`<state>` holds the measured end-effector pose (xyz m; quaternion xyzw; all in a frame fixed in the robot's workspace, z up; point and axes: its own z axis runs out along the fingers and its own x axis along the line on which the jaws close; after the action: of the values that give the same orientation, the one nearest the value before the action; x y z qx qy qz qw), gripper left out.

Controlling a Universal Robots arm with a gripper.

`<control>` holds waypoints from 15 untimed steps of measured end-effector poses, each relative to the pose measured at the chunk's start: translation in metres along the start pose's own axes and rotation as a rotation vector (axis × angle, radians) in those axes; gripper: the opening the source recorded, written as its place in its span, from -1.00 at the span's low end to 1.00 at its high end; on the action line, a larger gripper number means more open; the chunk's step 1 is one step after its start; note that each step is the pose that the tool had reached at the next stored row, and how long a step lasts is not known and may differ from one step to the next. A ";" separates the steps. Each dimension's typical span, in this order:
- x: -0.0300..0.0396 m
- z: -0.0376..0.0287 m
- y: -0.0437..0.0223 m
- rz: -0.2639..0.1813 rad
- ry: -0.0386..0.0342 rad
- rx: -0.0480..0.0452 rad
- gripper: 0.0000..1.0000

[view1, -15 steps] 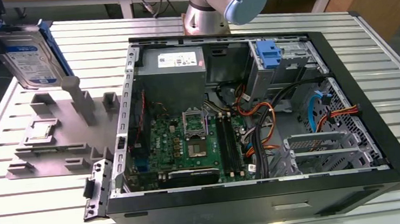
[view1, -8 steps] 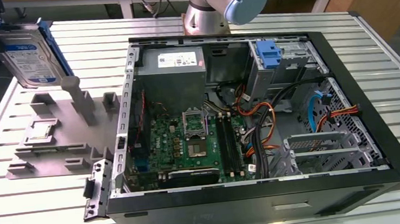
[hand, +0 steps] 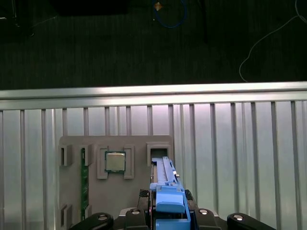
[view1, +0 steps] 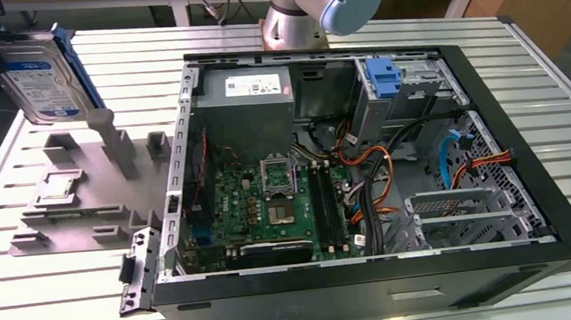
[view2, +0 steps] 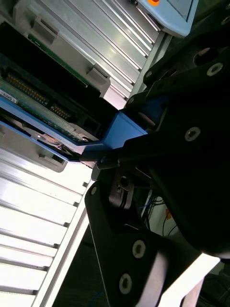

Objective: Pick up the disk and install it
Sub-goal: 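Pick up the disk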

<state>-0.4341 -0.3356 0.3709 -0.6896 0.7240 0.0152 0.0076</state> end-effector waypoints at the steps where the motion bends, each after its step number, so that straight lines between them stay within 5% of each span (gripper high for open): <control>1: 0.0000 -0.0006 0.0000 0.000 0.0000 0.0000 -0.26; 15: -0.0004 -0.0128 0.0002 0.000 -0.0007 0.0001 -0.26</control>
<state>-0.4341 -0.3355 0.3837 -0.6895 0.7240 0.0154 0.0079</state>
